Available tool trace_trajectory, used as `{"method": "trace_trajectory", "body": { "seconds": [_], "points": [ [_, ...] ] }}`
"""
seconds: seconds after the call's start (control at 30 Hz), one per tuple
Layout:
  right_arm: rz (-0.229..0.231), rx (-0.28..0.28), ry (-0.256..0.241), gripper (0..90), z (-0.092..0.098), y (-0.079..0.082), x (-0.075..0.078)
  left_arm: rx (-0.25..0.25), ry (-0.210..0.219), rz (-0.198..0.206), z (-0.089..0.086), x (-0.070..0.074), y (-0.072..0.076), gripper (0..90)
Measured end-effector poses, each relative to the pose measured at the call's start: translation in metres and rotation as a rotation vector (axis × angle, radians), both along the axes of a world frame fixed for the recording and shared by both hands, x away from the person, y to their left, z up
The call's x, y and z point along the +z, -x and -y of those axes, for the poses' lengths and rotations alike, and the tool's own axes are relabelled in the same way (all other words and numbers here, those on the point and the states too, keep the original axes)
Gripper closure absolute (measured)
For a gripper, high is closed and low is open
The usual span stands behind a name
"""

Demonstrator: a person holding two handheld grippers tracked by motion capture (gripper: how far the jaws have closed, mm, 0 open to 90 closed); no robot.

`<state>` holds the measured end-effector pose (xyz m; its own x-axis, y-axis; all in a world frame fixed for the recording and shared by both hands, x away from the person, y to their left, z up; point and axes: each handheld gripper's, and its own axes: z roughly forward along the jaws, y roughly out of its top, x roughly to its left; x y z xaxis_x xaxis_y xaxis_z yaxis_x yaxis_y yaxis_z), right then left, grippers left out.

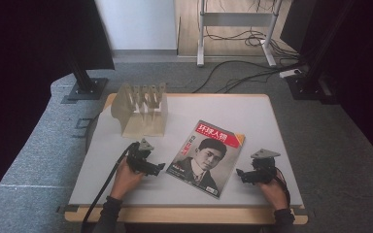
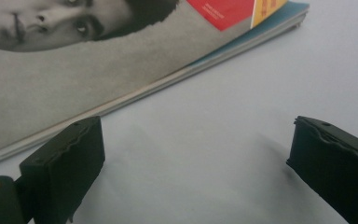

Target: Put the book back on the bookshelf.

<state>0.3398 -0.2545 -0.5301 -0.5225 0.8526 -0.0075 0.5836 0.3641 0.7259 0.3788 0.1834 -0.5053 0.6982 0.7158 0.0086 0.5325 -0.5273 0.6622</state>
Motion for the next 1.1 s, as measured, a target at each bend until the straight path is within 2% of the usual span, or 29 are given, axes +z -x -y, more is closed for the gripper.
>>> {"method": "trace_trajectory", "body": {
  "seconds": [0.07,0.23,0.33,0.5,0.6,0.63,0.73,1.1],
  "points": [
    [0.007,0.006,-0.003,2.8,-0.002,0.0,0.002,-0.011,-0.029,0.009,0.002,0.002,-0.004,0.0],
    [0.022,0.016,-0.013,1.8,-0.006,-0.003,0.009,-0.023,-0.059,0.029,0.012,0.004,-0.016,0.0],
    [0.03,0.032,-0.021,1.0,-0.012,-0.006,0.013,-0.028,-0.084,0.021,0.017,0.002,-0.025,0.0],
    [0.028,0.052,-0.021,0.1,-0.02,-0.012,0.012,-0.031,-0.064,0.014,0.024,-0.006,-0.032,0.0],
    [0.012,0.065,-0.018,0.0,-0.026,-0.02,0.008,-0.035,-0.086,-0.002,0.027,-0.015,-0.036,0.0],
    [0.006,0.07,-0.02,0.0,-0.028,-0.022,0.007,-0.032,-0.07,-0.007,0.027,-0.016,-0.037,0.0],
    [-0.003,0.078,-0.017,0.0,-0.033,-0.028,0.004,-0.04,-0.06,-0.004,0.03,-0.017,-0.035,0.0],
    [-0.029,0.102,-0.045,0.0,-0.042,-0.04,-0.004,-0.081,-0.102,-0.003,0.037,-0.014,-0.02,0.0]
  ]
}}
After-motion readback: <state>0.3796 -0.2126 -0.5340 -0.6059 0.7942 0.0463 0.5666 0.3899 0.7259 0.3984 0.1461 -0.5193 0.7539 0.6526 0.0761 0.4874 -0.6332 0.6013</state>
